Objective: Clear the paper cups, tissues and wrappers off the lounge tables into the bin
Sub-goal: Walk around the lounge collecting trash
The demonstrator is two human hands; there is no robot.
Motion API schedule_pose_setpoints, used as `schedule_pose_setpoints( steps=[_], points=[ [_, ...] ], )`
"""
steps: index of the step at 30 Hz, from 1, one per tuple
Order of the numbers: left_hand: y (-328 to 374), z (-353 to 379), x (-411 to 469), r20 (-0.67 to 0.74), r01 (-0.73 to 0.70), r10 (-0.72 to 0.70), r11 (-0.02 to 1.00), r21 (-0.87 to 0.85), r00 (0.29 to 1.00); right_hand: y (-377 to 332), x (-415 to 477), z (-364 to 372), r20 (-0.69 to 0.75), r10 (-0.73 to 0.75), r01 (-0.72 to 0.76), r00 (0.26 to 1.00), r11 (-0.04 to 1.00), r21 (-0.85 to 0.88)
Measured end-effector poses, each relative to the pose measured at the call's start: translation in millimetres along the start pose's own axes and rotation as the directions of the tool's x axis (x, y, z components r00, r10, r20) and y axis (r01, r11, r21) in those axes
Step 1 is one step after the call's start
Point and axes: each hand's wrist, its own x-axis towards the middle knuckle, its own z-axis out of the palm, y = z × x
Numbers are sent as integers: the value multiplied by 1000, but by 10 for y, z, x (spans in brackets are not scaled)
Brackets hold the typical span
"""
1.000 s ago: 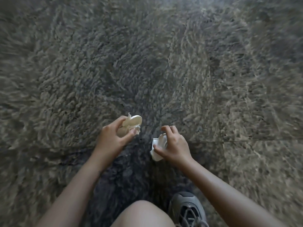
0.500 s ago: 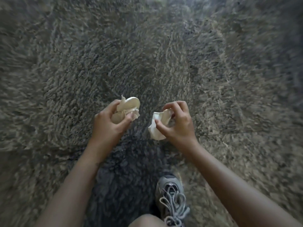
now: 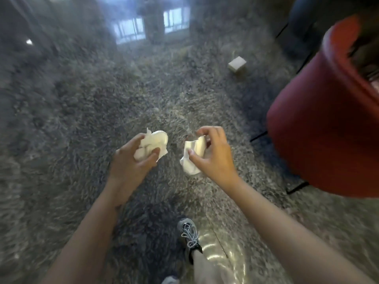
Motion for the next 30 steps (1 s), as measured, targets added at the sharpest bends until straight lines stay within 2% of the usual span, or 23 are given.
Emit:
schedule_pose_setpoints(
  steps=[2,5,10,18,24,30],
  points=[
    [698,-16,-94,53,-95,91,993,69,994,-367,-157,-606,-89,9,-10,996,1000,-3],
    [1653,178,-248,137,-202,195,979,33,971,-706,-402,-1504,-256,23,-33,966,999,-32],
    [2807,1005,-573,312,-392,395,917,-74,864,-692,-917,-2881,-517,51,-106,854,991,-77],
    [4229,3371,-1260,510,-466,568,822,-327,646,301,-1996,-5108,-759,150,-301,634,951,-63],
    [5236,5240,-1922,592,-413,578,816,-405,562,1142,-2844,-6831,-853,193,-407,485,913,-25],
    [5942,6642,-2151,659,-446,565,817,-365,496,1902,-3123,-8092,-891,192,-465,412,885,-24]
  ],
)
